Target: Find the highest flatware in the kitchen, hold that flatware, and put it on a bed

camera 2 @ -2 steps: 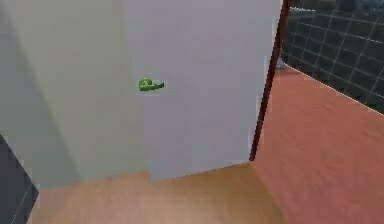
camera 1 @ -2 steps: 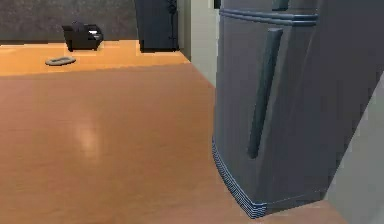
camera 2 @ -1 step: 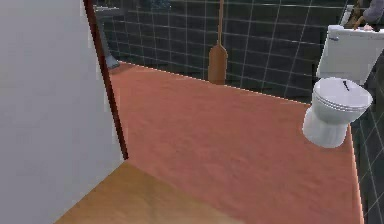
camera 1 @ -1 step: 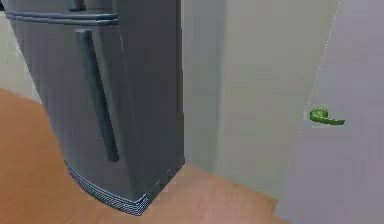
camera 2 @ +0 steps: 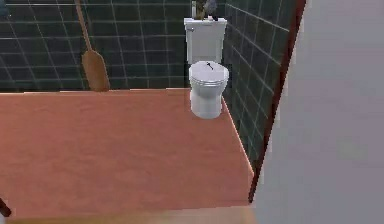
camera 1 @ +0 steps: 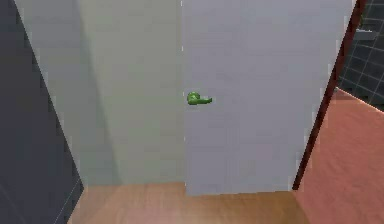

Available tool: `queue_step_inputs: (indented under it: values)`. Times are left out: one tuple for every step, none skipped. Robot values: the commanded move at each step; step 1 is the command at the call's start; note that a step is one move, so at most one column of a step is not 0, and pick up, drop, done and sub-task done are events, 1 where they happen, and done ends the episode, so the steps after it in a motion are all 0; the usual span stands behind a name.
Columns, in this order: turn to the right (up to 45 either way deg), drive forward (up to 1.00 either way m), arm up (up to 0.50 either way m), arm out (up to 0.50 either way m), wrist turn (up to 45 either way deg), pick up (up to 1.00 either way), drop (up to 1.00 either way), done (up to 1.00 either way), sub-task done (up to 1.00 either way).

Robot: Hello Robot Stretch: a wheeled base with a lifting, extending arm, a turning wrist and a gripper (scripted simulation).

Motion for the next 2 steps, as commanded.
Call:
queue_step_inputs:
  values:
    - [0.0,0.05,0.00,0.00,0.0,0.00,0.00,0.00,0.00]
    - [-45.0,0.00,0.00,0.00,0.0,0.00,0.00,0.00,0.00]
